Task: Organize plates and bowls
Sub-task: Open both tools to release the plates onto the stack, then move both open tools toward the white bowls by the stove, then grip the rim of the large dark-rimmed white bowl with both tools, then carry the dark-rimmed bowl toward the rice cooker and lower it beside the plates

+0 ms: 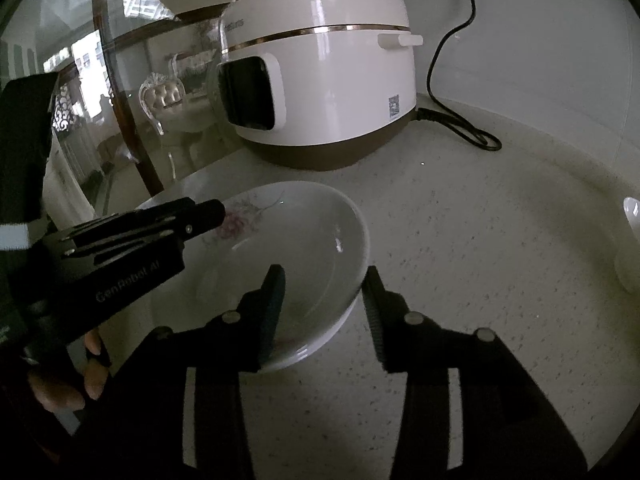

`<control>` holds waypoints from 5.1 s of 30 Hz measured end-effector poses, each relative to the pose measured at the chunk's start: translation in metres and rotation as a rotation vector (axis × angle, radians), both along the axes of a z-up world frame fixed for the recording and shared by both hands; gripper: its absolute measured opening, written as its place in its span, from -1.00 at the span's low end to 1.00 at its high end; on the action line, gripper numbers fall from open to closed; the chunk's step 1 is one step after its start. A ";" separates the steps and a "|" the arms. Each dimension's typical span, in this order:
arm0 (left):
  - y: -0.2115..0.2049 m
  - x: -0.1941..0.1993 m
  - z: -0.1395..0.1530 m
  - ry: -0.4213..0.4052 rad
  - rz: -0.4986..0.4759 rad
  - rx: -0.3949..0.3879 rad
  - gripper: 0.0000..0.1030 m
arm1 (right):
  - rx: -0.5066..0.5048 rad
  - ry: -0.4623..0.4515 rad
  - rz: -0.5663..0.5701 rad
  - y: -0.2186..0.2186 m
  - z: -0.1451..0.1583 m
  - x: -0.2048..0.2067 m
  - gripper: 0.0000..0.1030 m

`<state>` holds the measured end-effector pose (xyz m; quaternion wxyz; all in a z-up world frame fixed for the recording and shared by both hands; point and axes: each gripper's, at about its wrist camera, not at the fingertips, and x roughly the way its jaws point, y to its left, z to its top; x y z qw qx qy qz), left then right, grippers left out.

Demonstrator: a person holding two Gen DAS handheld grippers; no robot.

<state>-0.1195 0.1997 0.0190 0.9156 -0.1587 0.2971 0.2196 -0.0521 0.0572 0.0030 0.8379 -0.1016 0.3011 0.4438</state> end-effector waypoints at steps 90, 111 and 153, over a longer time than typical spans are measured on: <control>-0.230 0.180 -0.016 0.062 -0.753 -0.385 0.64 | 0.055 0.415 -0.538 -0.314 -0.004 0.157 -0.43; -0.254 0.175 -0.015 0.098 -0.790 -0.201 -0.56 | -0.053 0.347 -0.427 -0.284 -0.001 0.145 -0.57; -0.196 0.162 -0.004 0.131 -0.518 -0.239 -0.69 | 0.137 0.451 -0.382 -0.242 -0.008 0.139 -0.65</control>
